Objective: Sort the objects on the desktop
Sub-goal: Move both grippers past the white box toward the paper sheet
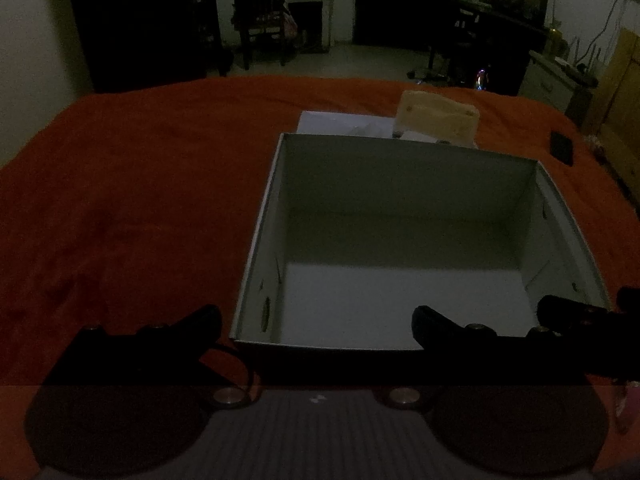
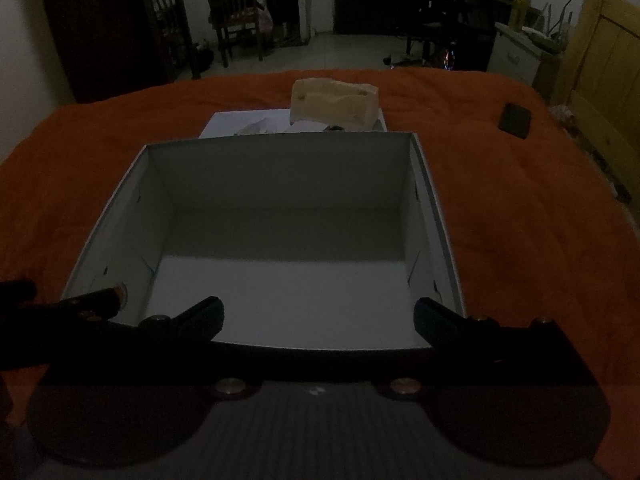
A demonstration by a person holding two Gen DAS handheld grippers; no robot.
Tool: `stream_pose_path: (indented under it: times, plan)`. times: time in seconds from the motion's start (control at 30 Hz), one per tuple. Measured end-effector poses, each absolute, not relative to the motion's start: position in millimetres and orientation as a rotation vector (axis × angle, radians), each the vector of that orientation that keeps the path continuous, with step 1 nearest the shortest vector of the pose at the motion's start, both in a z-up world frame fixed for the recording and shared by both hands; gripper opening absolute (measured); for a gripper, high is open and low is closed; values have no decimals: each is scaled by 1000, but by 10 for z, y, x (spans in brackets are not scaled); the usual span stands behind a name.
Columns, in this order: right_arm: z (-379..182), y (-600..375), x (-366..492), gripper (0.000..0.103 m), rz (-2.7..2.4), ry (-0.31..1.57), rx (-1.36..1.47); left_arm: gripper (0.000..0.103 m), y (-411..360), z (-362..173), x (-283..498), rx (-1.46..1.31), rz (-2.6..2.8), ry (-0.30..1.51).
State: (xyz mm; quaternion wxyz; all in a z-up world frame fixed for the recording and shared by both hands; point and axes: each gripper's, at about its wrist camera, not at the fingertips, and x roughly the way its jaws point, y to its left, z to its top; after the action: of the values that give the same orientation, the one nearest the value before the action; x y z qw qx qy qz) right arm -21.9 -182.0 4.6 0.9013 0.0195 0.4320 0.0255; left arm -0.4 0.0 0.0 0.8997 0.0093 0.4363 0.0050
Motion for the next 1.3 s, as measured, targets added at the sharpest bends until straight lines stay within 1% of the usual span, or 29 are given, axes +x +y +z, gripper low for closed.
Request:
stream_pose_path:
  times: [0.37, 0.57, 0.63, 0.8, 0.9, 1.03, 1.17, 1.3]
  plan:
    - [109, -1740, -201, 103, 73, 852, 46, 103, -8, -62, -130, 31, -7, 842]
    - [235, -1775, -195, 103, 83, 788, 30, 103, -56, 105, -15, 51, -81, 828]
    - [277, -1788, -193, 103, 86, 766, 24, 103, -47, 154, 61, 28, -78, 837]
    - [507, -1918, 10, 103, 93, 801, 92, 103, 44, 336, 299, -15, -116, 839]
    - [692, -2053, 175, 103, 87, 800, 140, 103, 25, 465, 504, 60, -133, 792]
    - [911, -2140, 449, 103, 77, 779, 125, 103, -14, 667, 770, 134, -253, 753]
    - [1095, -2218, 713, 103, 118, 780, 122, 103, -55, 850, 1051, 185, -362, 764]
    - [1249, -2326, 968, 103, 137, 812, 150, 103, -30, 953, 1354, 180, -344, 792]
